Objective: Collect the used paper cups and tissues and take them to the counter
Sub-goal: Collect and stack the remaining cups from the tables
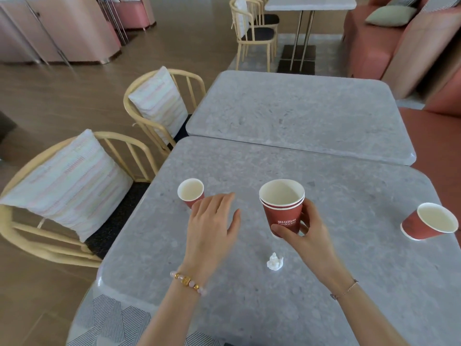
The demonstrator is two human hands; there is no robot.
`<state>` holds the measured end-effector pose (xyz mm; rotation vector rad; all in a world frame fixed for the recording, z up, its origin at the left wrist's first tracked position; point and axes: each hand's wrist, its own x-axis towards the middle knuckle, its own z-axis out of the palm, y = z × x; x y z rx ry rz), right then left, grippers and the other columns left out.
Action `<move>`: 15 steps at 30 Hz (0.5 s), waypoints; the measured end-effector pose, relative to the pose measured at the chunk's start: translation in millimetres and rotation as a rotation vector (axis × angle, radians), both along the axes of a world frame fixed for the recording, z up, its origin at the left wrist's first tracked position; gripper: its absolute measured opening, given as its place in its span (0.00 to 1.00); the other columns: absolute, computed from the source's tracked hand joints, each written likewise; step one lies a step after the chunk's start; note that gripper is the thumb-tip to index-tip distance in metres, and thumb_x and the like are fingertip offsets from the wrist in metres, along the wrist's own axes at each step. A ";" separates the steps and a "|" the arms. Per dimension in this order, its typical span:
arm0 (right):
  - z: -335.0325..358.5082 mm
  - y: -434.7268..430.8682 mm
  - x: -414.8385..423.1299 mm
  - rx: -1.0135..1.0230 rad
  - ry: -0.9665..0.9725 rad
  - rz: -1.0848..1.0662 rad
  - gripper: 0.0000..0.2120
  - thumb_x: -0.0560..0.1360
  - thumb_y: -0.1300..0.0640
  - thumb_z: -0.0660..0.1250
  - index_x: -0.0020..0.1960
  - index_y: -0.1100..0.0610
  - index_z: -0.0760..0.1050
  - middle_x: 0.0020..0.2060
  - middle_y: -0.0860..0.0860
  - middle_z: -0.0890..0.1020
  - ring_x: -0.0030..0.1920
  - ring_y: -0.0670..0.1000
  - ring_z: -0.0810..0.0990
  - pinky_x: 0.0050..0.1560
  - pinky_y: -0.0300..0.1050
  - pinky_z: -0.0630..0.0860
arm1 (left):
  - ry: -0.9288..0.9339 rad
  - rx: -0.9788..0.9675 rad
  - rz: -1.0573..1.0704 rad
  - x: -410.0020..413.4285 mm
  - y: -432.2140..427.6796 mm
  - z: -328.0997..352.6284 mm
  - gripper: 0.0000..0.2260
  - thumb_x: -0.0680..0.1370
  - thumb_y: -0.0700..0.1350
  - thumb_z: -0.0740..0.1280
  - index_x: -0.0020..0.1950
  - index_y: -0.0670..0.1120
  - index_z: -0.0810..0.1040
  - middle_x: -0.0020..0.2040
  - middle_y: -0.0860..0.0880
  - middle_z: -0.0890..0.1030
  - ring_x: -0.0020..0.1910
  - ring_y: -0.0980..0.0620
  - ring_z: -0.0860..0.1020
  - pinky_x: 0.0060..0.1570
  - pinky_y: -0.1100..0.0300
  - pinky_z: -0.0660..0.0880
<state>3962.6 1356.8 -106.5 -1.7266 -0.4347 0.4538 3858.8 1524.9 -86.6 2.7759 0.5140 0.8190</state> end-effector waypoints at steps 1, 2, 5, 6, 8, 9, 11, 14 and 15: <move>0.3 4.2 -0.2 -0.003 0.001 0.009 0.29 0.66 0.59 0.77 0.57 0.37 0.68 0.53 0.37 0.78 0.52 0.35 0.77 0.47 0.27 0.73 | -0.004 0.004 0.009 -1.7 3.6 1.0 0.15 0.76 0.49 0.59 0.54 0.42 0.79 0.48 0.46 0.83 0.46 0.45 0.80 0.48 0.51 0.76; 0.3 8.4 -0.2 -0.008 0.000 0.017 0.29 0.66 0.59 0.77 0.59 0.38 0.68 0.53 0.37 0.78 0.52 0.36 0.78 0.48 0.29 0.74 | -0.010 0.009 0.019 -3.4 7.5 1.3 0.14 0.76 0.48 0.60 0.55 0.42 0.79 0.48 0.46 0.82 0.46 0.45 0.80 0.48 0.51 0.76; 0.9 22.4 -0.5 -0.021 0.002 0.041 0.31 0.66 0.58 0.77 0.63 0.42 0.68 0.55 0.38 0.78 0.54 0.38 0.77 0.52 0.34 0.73 | -0.013 0.010 0.053 -7.2 21.6 -1.3 0.11 0.74 0.44 0.68 0.55 0.42 0.79 0.47 0.46 0.82 0.46 0.44 0.81 0.47 0.50 0.76; 1.1 27.5 -0.3 -0.021 0.002 0.049 0.31 0.66 0.58 0.77 0.63 0.43 0.68 0.55 0.38 0.78 0.54 0.37 0.77 0.51 0.32 0.73 | -0.005 0.010 0.068 -7.9 26.7 -2.5 0.12 0.73 0.43 0.70 0.55 0.42 0.79 0.47 0.46 0.83 0.46 0.44 0.81 0.47 0.49 0.77; 1.5 38.2 0.5 -0.019 -0.002 0.070 0.31 0.66 0.60 0.77 0.63 0.44 0.67 0.55 0.39 0.78 0.53 0.36 0.77 0.49 0.29 0.74 | -0.003 0.014 0.090 -9.0 37.3 -5.2 0.13 0.72 0.42 0.72 0.55 0.41 0.79 0.48 0.45 0.83 0.46 0.43 0.81 0.47 0.49 0.77; 1.4 43.4 1.2 -0.018 -0.002 0.080 0.31 0.66 0.60 0.76 0.63 0.45 0.67 0.55 0.39 0.78 0.53 0.36 0.77 0.49 0.29 0.74 | -0.012 0.016 0.098 -9.3 42.9 -6.9 0.13 0.72 0.41 0.72 0.55 0.41 0.79 0.47 0.45 0.83 0.45 0.43 0.81 0.47 0.49 0.77; 1.0 53.9 2.5 -0.022 -0.002 0.089 0.31 0.66 0.60 0.77 0.64 0.46 0.68 0.55 0.39 0.78 0.53 0.37 0.78 0.49 0.31 0.74 | -0.033 0.025 0.114 -10.3 55.4 -11.7 0.12 0.72 0.41 0.72 0.55 0.41 0.78 0.46 0.45 0.82 0.43 0.43 0.80 0.45 0.49 0.77; -0.6 67.9 4.4 -0.026 -0.006 0.096 0.29 0.66 0.60 0.77 0.60 0.42 0.68 0.54 0.39 0.79 0.52 0.35 0.78 0.47 0.29 0.73 | -0.040 -0.009 0.169 -13.2 75.6 -27.1 0.12 0.72 0.40 0.72 0.54 0.41 0.78 0.46 0.45 0.82 0.43 0.42 0.79 0.45 0.50 0.75; -2.2 73.1 5.2 -0.024 -0.007 0.098 0.29 0.66 0.60 0.77 0.59 0.41 0.68 0.53 0.38 0.78 0.51 0.34 0.78 0.46 0.27 0.73 | -0.036 -0.055 0.203 -14.4 82.7 -35.0 0.13 0.72 0.40 0.72 0.55 0.41 0.78 0.49 0.44 0.82 0.45 0.42 0.79 0.46 0.50 0.74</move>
